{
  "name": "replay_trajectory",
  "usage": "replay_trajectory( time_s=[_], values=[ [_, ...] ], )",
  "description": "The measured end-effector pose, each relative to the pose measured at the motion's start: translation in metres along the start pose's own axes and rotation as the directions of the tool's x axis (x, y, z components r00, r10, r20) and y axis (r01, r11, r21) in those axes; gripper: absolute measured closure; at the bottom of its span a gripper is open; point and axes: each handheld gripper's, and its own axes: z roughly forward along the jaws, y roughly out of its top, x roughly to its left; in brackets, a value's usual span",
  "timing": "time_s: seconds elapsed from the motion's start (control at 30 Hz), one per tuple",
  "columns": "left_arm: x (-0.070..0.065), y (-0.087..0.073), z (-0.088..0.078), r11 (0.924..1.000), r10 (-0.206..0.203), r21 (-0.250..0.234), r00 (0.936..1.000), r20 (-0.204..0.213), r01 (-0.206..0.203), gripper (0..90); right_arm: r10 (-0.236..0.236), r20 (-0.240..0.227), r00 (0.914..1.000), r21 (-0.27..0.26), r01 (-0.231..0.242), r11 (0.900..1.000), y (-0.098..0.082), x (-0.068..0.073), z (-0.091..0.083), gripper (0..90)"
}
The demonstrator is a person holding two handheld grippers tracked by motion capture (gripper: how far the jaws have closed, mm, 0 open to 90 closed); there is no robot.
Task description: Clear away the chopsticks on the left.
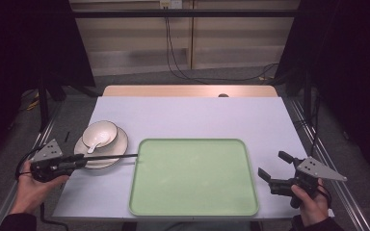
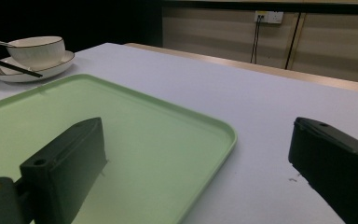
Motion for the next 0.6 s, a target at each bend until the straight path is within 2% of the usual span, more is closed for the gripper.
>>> replay_trajectory(
  time_s=[0.17,0.2,0.27,0.4,0.47,0.6],
  values=[
    [0.004,0.004,0.007,0.9983,0.048,0.034,0.9989,-0.003,-0.048,72.8,0.0,0.003,1.0,0.001,0.0,1.0,0.0,0.0,0.0,3.3],
    [0.005,0.004,0.009,0.9984,0.05,0.026,0.9987,0.012,-0.051,72.7,0.001,0.002,1.0,0.001,-0.001,1.0,0.0,0.0,0.0,3.3],
    [0.008,0.006,0.012,0.9963,0.067,0.053,0.9976,0.02,-0.068,72.7,0.004,0.003,1.0,0.002,-0.004,1.0,0.0,0.0,0.0,3.4],
    [0.01,0.006,0.017,0.9964,0.067,0.05,0.9974,0.029,-0.068,72.8,0.002,0.007,1.0,0.002,-0.002,1.0,0.0,0.0,0.0,3.3],
    [0.009,0.006,0.02,0.9946,0.083,0.06,0.9959,0.037,-0.085,72.8,0.006,0.008,1.0,0.003,-0.006,1.0,0.0,0.0,0.001,3.3],
    [0.009,0.009,0.023,0.9943,0.09,0.054,0.9951,0.041,-0.092,73.2,0.002,0.008,1.0,0.001,-0.002,1.0,0.0,0.0,0.0,3.4]
  ],
)
